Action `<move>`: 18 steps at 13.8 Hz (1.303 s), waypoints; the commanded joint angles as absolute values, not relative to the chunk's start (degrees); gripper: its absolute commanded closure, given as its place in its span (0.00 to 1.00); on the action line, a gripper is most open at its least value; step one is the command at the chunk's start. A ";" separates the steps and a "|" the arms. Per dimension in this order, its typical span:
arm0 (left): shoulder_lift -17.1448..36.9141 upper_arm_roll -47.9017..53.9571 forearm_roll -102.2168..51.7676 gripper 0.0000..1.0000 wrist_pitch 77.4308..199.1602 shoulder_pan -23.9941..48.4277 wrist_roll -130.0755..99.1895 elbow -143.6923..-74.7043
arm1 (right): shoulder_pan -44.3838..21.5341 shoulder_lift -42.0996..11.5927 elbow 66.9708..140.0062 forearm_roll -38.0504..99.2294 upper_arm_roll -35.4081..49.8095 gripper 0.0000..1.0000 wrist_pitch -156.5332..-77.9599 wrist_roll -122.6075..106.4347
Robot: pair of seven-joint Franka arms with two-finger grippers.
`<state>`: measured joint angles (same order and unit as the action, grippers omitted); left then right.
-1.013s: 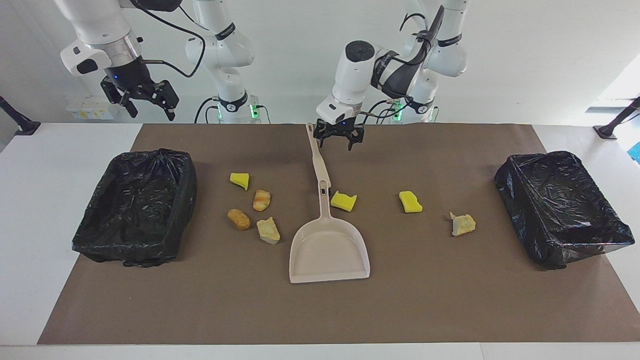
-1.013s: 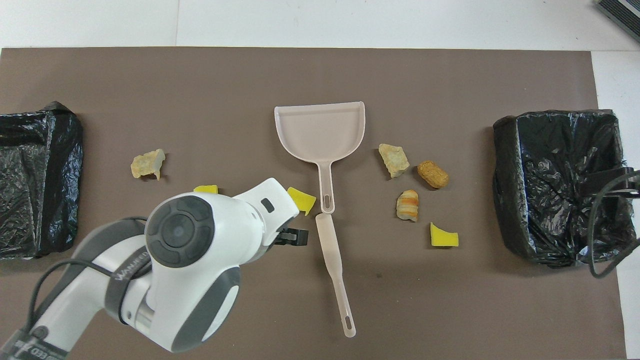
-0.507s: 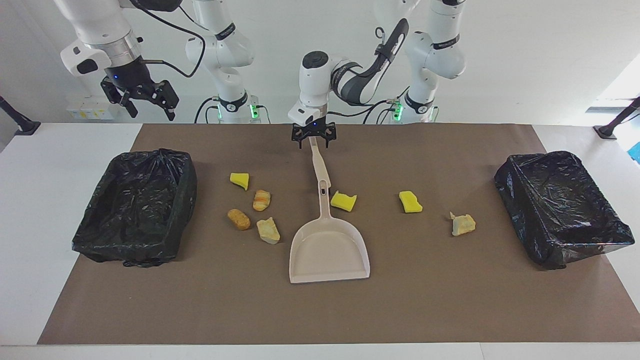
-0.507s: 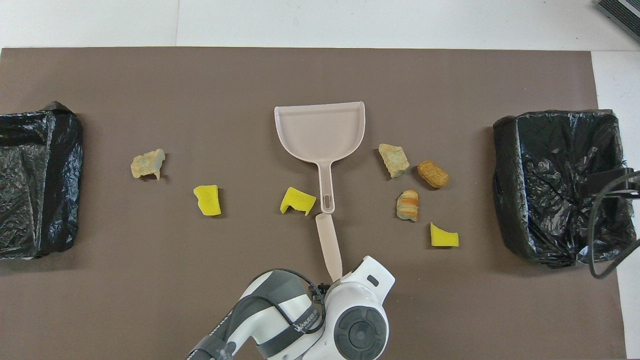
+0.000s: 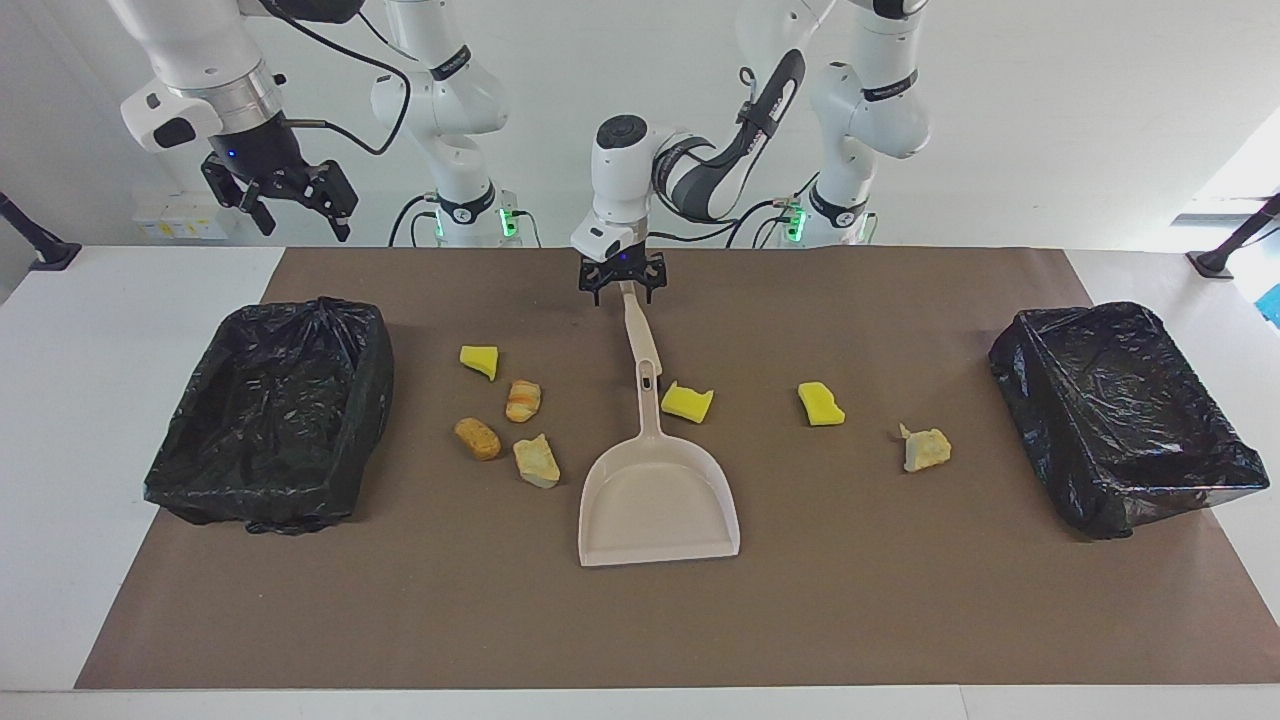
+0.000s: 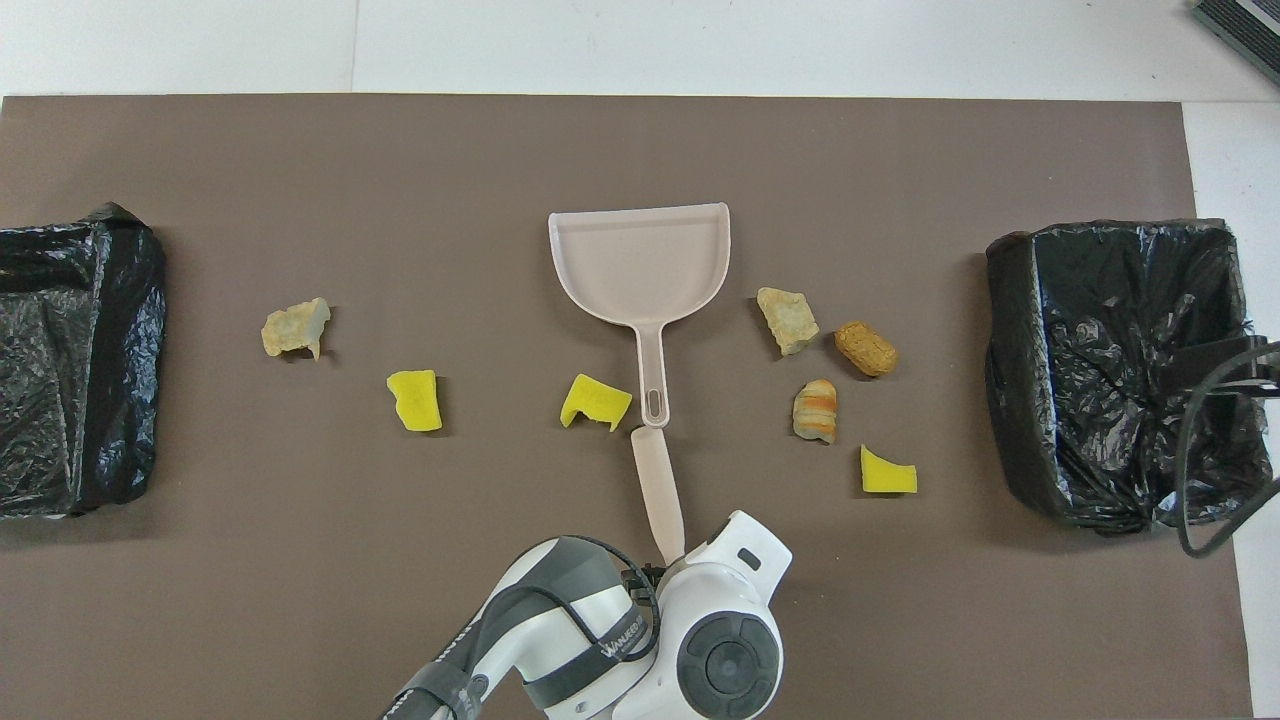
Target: Sweep and dump trash in bin
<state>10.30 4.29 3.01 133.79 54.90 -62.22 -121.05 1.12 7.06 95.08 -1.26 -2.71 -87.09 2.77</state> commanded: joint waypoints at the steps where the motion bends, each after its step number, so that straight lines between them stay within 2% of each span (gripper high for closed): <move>1: 8.70 3.78 4.04 0.00 131.40 55.72 -65.82 -121.64 | 1.49 8.26 96.33 -1.23 -2.46 0.00 -87.01 1.93; 3: 8.44 3.87 4.04 0.01 130.78 56.07 -66.18 -121.73 | 1.49 8.26 96.33 -1.23 -2.55 0.00 -87.01 1.93; 6: 8.35 4.04 4.04 0.13 130.87 56.16 -66.45 -121.82 | 1.49 8.26 96.33 -1.23 -2.55 0.00 -87.10 1.93; 9: 8.00 4.13 4.04 0.14 130.87 56.95 -66.45 -121.99 | 1.50 8.17 96.33 -1.23 -2.55 0.00 -87.19 1.85; 11: 8.00 4.22 4.04 0.20 130.96 56.95 -66.53 -121.99 | 1.58 8.17 96.33 -1.23 -2.55 0.00 -87.27 1.85; 18: 7.03 4.13 3.96 0.24 131.57 58.62 -70.14 -123.39 | 1.58 8.00 96.33 -1.23 -2.46 0.00 -87.45 2.02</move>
